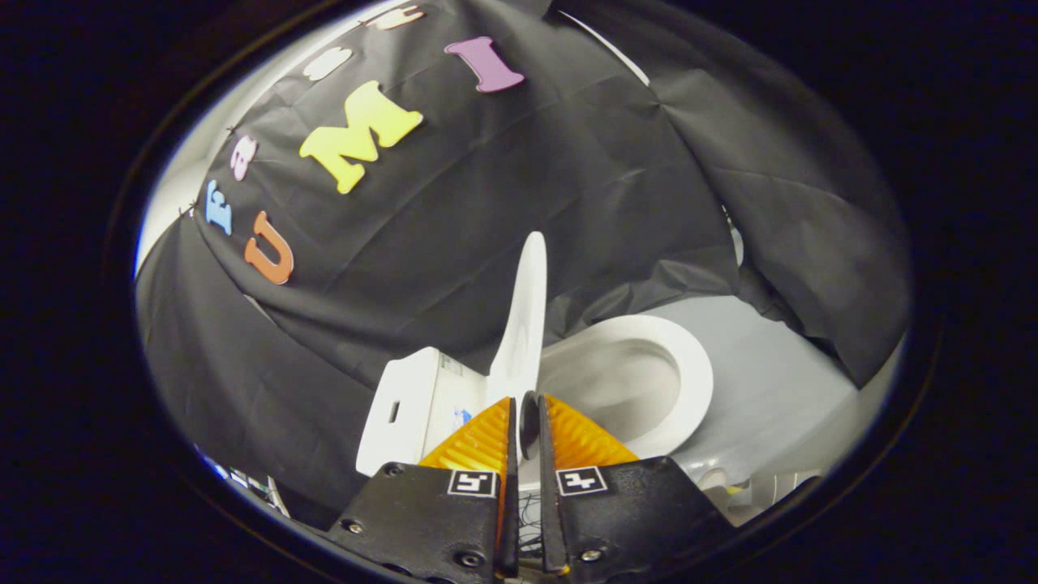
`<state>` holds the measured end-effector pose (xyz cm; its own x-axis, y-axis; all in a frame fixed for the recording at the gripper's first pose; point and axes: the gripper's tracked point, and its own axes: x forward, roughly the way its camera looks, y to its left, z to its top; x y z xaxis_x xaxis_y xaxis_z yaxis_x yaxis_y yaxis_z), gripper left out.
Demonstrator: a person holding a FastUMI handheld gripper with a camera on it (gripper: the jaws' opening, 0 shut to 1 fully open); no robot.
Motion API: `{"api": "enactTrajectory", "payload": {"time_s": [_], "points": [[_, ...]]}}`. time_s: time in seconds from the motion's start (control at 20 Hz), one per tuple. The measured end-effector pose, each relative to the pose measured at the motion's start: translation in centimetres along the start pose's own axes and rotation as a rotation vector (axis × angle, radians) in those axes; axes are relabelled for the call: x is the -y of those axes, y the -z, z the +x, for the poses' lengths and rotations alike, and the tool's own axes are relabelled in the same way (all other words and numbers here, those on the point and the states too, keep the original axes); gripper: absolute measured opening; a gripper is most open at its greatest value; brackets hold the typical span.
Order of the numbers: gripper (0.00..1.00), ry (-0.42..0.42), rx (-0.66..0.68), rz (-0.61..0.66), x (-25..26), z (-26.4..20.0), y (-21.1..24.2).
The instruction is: Open the toilet lid.
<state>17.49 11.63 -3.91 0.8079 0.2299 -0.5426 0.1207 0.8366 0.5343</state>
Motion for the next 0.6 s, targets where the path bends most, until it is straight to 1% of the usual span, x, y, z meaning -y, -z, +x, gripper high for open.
{"api": "enactTrajectory", "payload": {"time_s": [0.1,0.35,0.6], "points": [[0.14,0.007,0.003,-0.02,-1.4,0.1,0.2],[0.15,-0.018,0.006,-0.028,-4.9,-0.3,0.2],[0.17,-0.024,0.011,-0.116,-9.0,-0.3,0.6]]}}
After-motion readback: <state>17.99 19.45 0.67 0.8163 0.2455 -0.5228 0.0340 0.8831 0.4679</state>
